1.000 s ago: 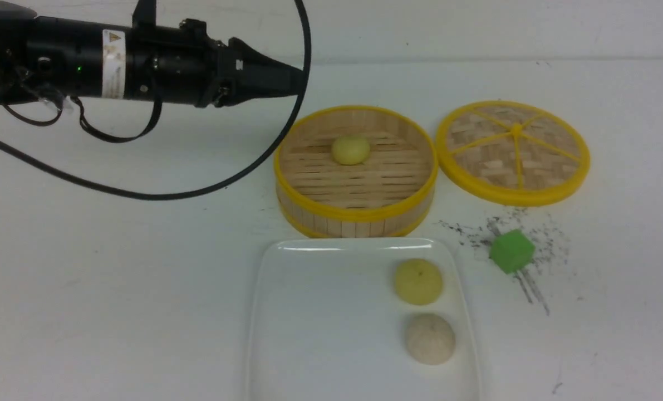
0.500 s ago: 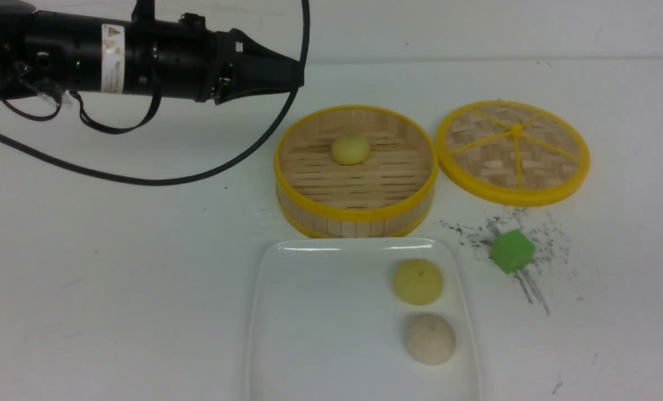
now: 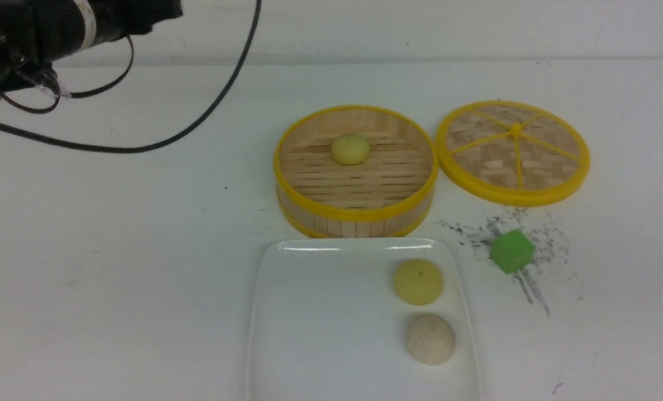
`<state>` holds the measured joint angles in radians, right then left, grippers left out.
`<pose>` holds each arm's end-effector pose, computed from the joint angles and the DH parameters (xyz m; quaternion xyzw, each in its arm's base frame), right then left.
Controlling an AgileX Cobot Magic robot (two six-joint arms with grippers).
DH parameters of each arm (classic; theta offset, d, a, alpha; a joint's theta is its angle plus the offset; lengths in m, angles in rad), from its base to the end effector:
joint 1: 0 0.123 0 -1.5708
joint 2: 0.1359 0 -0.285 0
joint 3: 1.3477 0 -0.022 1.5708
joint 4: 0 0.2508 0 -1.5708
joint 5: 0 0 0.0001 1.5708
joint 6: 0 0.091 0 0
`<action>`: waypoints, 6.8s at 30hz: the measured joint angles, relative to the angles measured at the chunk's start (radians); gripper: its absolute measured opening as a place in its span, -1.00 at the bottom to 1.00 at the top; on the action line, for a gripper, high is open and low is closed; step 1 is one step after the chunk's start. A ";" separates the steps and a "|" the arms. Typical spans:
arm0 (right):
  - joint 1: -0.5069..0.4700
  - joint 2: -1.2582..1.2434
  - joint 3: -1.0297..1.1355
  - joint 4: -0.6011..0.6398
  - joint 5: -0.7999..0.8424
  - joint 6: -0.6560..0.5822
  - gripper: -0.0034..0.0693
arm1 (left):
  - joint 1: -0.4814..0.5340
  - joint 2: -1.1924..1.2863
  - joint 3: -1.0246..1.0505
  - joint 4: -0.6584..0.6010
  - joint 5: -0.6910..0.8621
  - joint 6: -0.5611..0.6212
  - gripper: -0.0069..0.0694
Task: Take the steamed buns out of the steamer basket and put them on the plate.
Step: Use the left arm to grab the steamed stuffed bun that is closest to it, then use the left arm to put the steamed stuffed bun into the plate
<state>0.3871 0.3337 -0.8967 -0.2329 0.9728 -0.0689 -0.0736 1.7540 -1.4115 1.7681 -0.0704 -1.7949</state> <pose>0.0225 -0.0096 0.3940 -0.1792 0.7858 -0.0227 0.5915 0.4236 -0.0374 0.3274 0.0397 0.7944 -0.0577 0.6034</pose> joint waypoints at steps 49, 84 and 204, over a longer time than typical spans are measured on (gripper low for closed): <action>0.000 0.000 0.000 -0.038 -0.022 0.000 0.46 | -0.268 0.042 -0.020 -2.315 0.308 2.383 -0.21; 0.000 0.000 0.000 -0.007 0.056 0.000 0.46 | -0.268 0.287 -0.457 -2.082 0.740 2.053 0.03; 0.000 0.000 0.000 0.061 0.086 -0.015 0.46 | -0.400 -0.156 -0.189 -2.035 1.216 1.960 -0.76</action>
<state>0.3871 0.3337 -0.8967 -0.1722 1.0587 -0.0840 -0.4741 1.5984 -1.6006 -0.2668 1.1454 0.1651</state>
